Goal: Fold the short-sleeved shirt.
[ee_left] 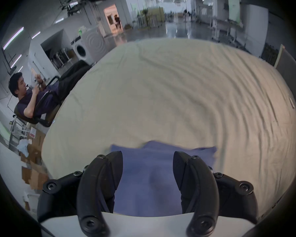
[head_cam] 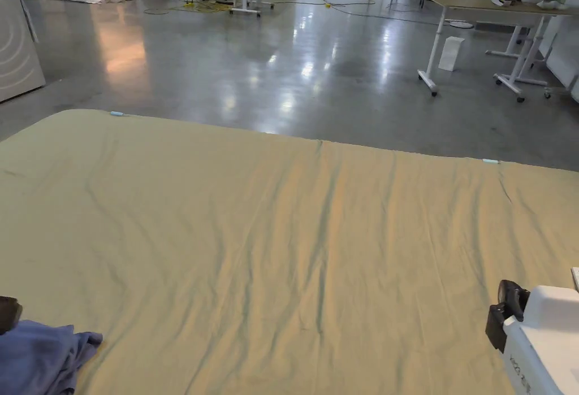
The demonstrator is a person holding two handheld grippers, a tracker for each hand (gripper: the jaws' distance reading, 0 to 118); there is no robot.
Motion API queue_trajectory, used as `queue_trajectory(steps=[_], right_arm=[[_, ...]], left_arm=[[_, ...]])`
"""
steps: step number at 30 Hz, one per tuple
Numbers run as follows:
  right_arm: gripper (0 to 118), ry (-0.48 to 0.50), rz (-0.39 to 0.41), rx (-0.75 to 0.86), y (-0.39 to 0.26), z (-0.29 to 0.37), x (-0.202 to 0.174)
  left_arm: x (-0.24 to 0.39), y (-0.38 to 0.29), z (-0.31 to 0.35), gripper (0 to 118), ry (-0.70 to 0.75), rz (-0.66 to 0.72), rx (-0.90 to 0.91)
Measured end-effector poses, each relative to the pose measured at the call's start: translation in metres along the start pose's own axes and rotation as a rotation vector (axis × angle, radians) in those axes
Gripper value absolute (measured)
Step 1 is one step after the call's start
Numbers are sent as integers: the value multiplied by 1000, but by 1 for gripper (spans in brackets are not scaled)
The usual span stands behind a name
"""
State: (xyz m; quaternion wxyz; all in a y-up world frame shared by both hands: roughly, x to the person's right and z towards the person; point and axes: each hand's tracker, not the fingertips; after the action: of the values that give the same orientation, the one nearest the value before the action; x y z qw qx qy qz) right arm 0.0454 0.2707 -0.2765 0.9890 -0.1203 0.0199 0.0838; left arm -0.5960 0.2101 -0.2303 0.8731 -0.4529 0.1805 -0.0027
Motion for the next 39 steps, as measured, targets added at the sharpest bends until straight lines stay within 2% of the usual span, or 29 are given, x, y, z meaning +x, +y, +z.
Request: queue_trajectory(steps=[7,9,13,17,19,21,23,24,28,39], right_arm=[[0,-2,5,13,-7,-1,-3],[0,-2,4,21,-8,-2,-4],[0,1,-14,29,-11,-3,-6],[0,3,4,48,-9,1,-13],[0,9,-4,49,-7,3,-15],[0,12,-9,54,-6,5,-17],[0,11,-16,61,-4,9,-18],[0,9,-19,64,-3,10,-18],[0,4,-37,78,-3,12,-17],[0,4,-40,99,-2,24,-15]], left_arm=[[119,-26,35,62,-139,49,294],[127,-20,25,62,-152,54,364],[179,-22,53,62,-171,100,494],[212,-16,69,58,-191,91,609],[222,-10,77,45,-194,80,649],[245,-8,102,24,-185,32,677],[255,-6,109,15,-175,-1,693],[257,-5,111,7,-189,0,700],[275,-9,140,4,-210,12,713],[278,-9,144,3,-232,48,720]])
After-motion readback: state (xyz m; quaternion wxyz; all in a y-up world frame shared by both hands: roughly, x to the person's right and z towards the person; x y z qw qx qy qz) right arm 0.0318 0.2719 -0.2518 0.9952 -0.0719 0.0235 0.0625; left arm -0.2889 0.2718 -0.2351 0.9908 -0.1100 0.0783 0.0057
